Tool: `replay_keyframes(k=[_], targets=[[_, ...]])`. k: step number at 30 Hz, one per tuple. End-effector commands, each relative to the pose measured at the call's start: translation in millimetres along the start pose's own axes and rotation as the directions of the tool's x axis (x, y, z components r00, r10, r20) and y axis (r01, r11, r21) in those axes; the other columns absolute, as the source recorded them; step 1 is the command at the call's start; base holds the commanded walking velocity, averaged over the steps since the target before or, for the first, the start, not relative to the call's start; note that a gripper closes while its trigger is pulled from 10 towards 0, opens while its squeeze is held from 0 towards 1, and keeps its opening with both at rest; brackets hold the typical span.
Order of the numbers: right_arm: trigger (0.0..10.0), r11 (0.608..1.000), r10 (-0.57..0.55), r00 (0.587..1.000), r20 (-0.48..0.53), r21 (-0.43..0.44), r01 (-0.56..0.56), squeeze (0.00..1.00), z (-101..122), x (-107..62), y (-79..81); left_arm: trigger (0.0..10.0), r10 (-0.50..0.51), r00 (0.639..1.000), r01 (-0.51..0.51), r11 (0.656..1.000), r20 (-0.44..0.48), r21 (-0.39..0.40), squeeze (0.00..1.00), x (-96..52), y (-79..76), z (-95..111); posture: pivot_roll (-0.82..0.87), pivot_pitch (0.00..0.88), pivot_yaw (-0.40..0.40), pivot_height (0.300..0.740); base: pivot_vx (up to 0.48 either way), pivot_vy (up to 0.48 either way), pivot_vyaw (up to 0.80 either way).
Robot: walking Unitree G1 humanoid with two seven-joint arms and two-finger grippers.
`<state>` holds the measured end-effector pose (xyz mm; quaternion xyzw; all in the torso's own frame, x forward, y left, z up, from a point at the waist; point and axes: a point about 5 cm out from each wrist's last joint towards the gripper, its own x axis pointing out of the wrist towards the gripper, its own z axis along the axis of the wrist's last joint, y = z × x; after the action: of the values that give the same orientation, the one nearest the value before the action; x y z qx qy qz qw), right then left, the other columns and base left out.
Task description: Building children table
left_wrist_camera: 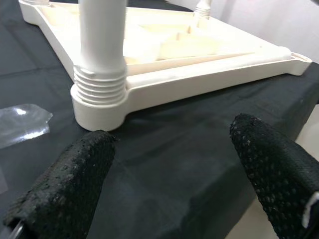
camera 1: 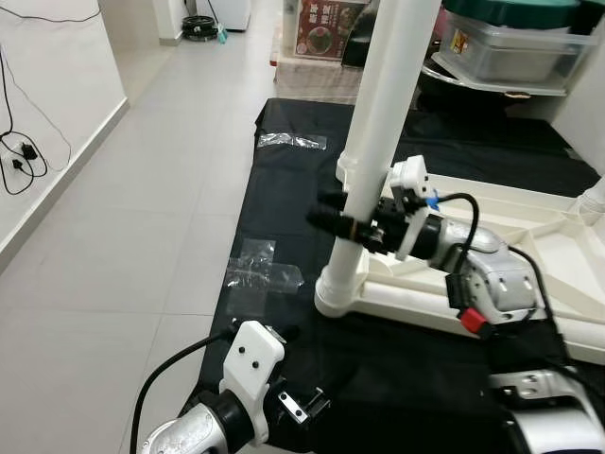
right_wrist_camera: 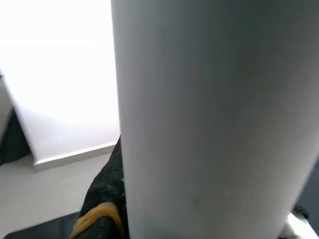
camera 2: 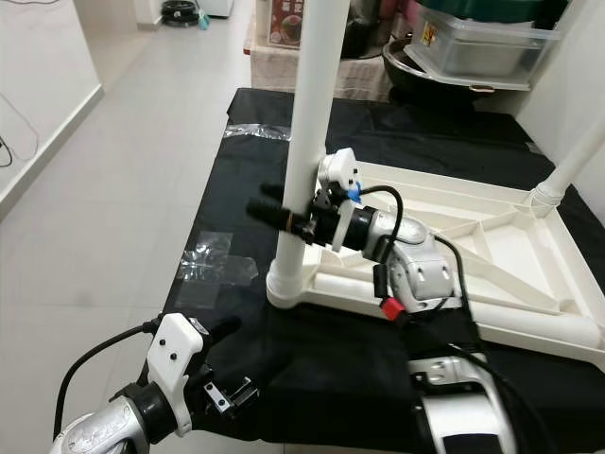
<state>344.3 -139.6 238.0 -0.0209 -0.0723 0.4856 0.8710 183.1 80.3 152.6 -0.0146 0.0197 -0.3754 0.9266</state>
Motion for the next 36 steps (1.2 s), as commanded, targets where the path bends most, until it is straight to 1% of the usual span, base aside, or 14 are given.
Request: replay_keyframes(k=[1,10,11,20,22,23,24,26,27,28,29,32,34,36], targets=[[10.0,0.993,-0.102,0.990,-0.102,0.041,0.107,0.00,-25,-6.8,-4.2,10.0,0.008,1.000,-0.008,1.000,-0.013,0.003,0.00,0.0,2.6,-3,0.10,0.162,-0.083,0.740,0.000,0.000,0.00],[10.0,0.961,-0.272,0.956,-0.111,0.023,0.276,0.00,-29,-5.5,-9.7,10.0,0.019,1.000,-0.019,1.000,-0.006,0.020,0.00,2.5,9.5,-1,0.09,0.162,-0.080,0.740,0.000,0.000,0.00],[10.0,0.927,-0.372,0.921,-0.119,0.000,0.374,0.00,-29,-1.5,-14.8,10.0,0.028,1.000,-0.028,0.999,-0.001,0.033,0.00,3.8,14.2,0,0.09,0.162,-0.078,0.740,0.000,0.000,0.00],[10.0,0.855,-0.517,0.839,-0.171,-0.054,0.516,0.00,-34,7.3,-17.9,10.0,0.036,0.999,-0.036,0.998,0.004,0.042,0.00,4.5,17.0,1,0.09,0.164,-0.080,0.740,0.000,0.000,0.00],[10.0,0.825,-0.564,0.804,-0.191,-0.073,0.561,0.00,-36,9.6,-20.8,10.0,0.036,0.999,-0.036,0.998,0.004,0.044,0.00,4.5,16.7,1,0.09,0.160,-0.081,0.740,0.000,0.000,0.00],[10.0,0.787,-0.612,0.762,-0.213,-0.073,0.612,0.00,-37,11.8,-24.4,10.0,0.036,0.999,-0.036,0.998,0.004,0.043,0.00,4.5,16.3,1,0.09,0.161,-0.081,0.740,0.000,0.000,0.00],[10.0,0.787,-0.612,0.762,-0.213,-0.073,0.612,0.00,-37,11.8,-24.4,10.0,0.036,0.999,-0.036,0.998,0.004,0.043,0.00,4.5,16.3,1,0.09,0.161,-0.081,0.740,0.000,0.000,0.00],[10.0,0.697,-0.707,0.664,-0.243,-0.082,0.712,0.00,-39,13.3,-33.3,10.0,0.035,0.999,-0.035,0.998,0.005,0.044,0.00,4.8,15.5,1,0.08,0.159,-0.084,0.740,0.000,0.000,0.00],[10.0,0.697,-0.707,0.664,-0.243,-0.082,0.712,0.00,-39,13.3,-33.3,10.0,0.035,0.999,-0.035,0.998,0.005,0.044,0.00,4.8,15.5,1,0.08,0.159,-0.084,0.740,0.000,0.000,0.00],[10.0,0.650,-0.746,0.614,-0.258,-0.084,0.755,0.00,-41,12.7,-37.5,10.0,0.035,0.999,-0.036,0.998,0.006,0.044,0.00,5.0,15.4,0,0.09,0.156,-0.085,0.740,0.000,0.000,0.00],[10.0,0.650,-0.746,0.614,-0.258,-0.084,0.755,0.00,-41,12.7,-37.5,10.0,0.035,0.999,-0.036,0.998,0.006,0.044,0.00,5.0,15.4,0,0.09,0.156,-0.085,0.740,0.000,0.000,0.00],[10.0,0.581,-0.797,0.540,-0.269,-0.098,0.808,0.00,-41,10.6,-43.6,10.0,0.035,0.999,-0.035,0.998,0.007,0.045,0.00,5.1,14.9,0,0.09,0.152,-0.085,0.740,0.000,0.000,0.00],[10.0,0.581,-0.797,0.540,-0.269,-0.098,0.808,0.00,-41,10.6,-43.6,10.0,0.035,0.999,-0.035,0.998,0.007,0.045,0.00,5.1,14.9,0,0.09,0.152,-0.085,0.740,0.000,0.000,0.00],[10.0,0.492,-0.850,0.451,-0.274,-0.105,0.864,0.00,-40,6.3,-50.6,10.0,0.033,0.999,-0.034,0.998,0.007,0.047,0.00,5.0,14.5,0,0.09,0.148,-0.090,0.740,0.000,0.000,0.00]])
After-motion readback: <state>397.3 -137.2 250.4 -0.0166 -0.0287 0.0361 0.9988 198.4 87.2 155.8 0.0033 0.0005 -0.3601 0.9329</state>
